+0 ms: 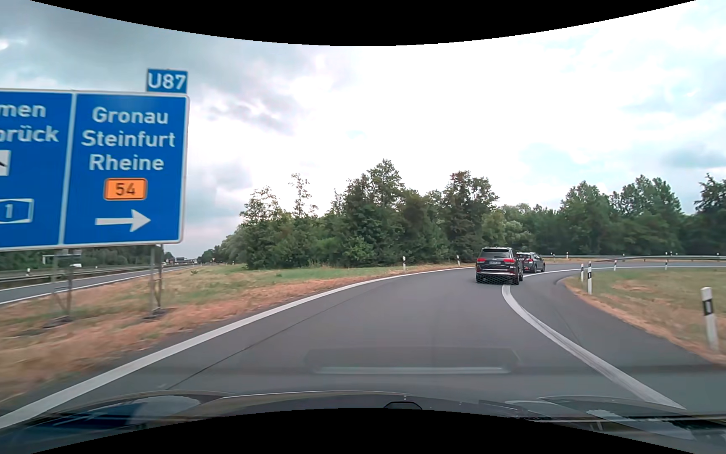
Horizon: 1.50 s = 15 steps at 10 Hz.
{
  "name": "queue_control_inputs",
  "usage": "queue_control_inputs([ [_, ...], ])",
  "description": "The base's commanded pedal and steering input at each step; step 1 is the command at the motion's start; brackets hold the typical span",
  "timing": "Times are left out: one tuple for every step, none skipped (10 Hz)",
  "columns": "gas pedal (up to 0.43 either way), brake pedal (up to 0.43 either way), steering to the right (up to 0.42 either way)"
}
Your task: Follow the waypoints while adhering to traffic rules and regulations
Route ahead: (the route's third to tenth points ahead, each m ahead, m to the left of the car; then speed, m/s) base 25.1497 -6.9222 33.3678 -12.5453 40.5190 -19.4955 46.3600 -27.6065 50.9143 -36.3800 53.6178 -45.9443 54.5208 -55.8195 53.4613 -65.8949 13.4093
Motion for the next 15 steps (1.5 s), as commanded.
queue_control_inputs([
  [0.118,0.0,0.07],
  [0.118,0.0,0.072],
  [0.118,0.0,0.076],
  [0.118,0.0,0.08],
  [0.118,0.0,0.084],
  [0.118,0.0,0.086],
  [0.118,0.0,0.088],
  [0.118,0.0,0.088],
  [0.118,0.0,0.091],
  [0.118,0.0,0.097],
  [0.118,0.0,0.101],
  [0.118,0.0,0.103],
  [0.118,0.0,0.103],
  [0.118,0.0,0.104],
  [0.118,0.0,0.104],
])
